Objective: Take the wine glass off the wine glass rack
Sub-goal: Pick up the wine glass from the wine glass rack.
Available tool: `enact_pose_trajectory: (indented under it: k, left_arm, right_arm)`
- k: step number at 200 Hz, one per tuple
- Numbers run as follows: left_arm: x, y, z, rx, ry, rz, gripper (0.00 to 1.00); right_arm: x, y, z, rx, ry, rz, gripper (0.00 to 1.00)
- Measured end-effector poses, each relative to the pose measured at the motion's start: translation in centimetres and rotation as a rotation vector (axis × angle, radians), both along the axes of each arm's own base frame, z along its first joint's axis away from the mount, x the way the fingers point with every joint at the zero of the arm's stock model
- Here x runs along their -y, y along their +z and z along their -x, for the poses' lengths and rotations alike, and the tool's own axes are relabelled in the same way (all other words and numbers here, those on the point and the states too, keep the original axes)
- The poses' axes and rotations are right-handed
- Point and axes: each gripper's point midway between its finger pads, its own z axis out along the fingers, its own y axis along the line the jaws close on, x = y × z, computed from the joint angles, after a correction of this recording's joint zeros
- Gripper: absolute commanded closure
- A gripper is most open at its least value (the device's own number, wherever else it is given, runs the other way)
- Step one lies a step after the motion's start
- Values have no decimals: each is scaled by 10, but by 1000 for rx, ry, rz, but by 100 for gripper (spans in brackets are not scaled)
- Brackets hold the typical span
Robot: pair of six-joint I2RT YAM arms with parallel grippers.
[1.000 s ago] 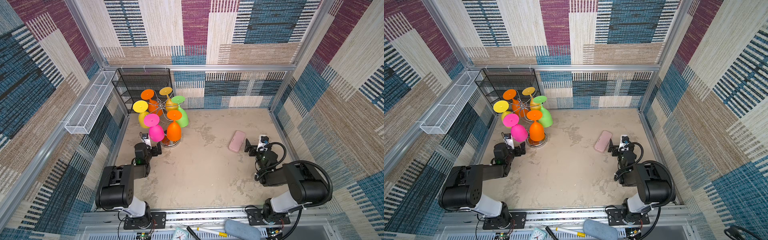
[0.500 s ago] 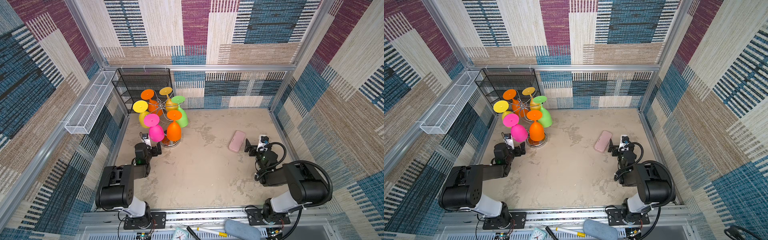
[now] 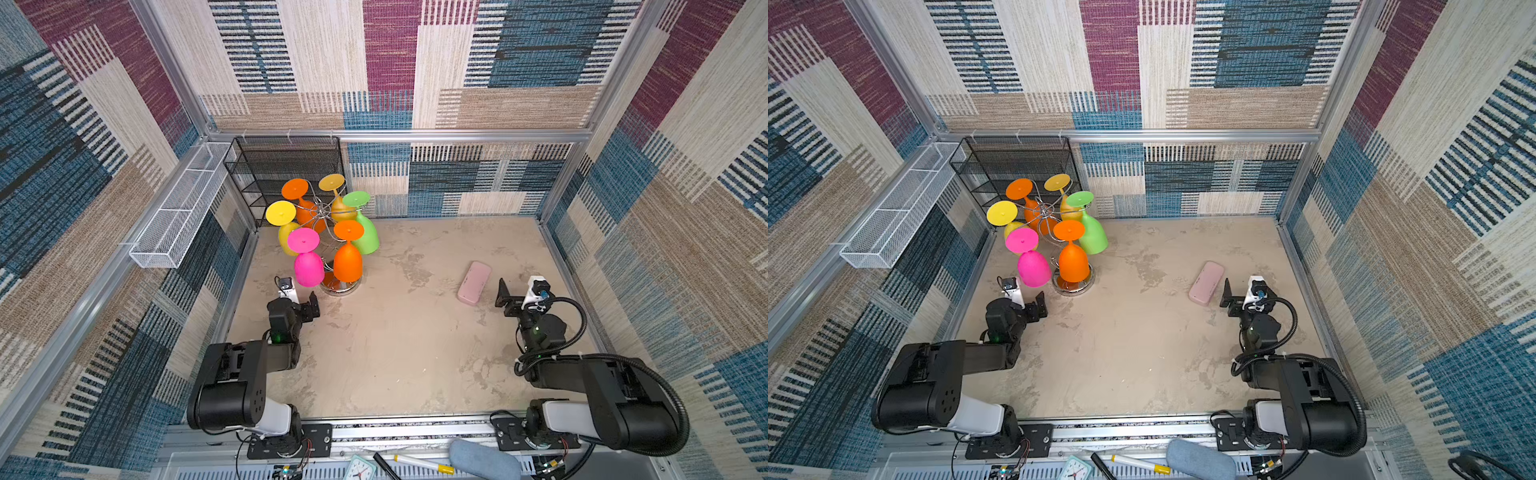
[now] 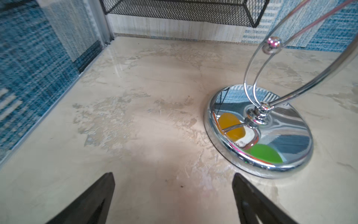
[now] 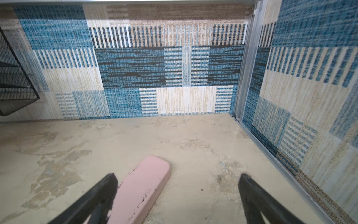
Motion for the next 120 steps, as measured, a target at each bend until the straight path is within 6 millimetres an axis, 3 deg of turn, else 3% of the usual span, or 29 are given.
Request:
enact_pose_trajectory:
  k: [33,99,120]
  left_arm:
    - [-9,47,11,132,71,3,1]
    - [-23,82,48,182,207,64,1]
    - [-31,102,59,177,259,67,0]
  right_arm:
    - [7,-1,8,2,-38,-26,0]
    - [23,15,17,57,-130,-76,0]
    - [27,17,16,56,-148,-100,0]
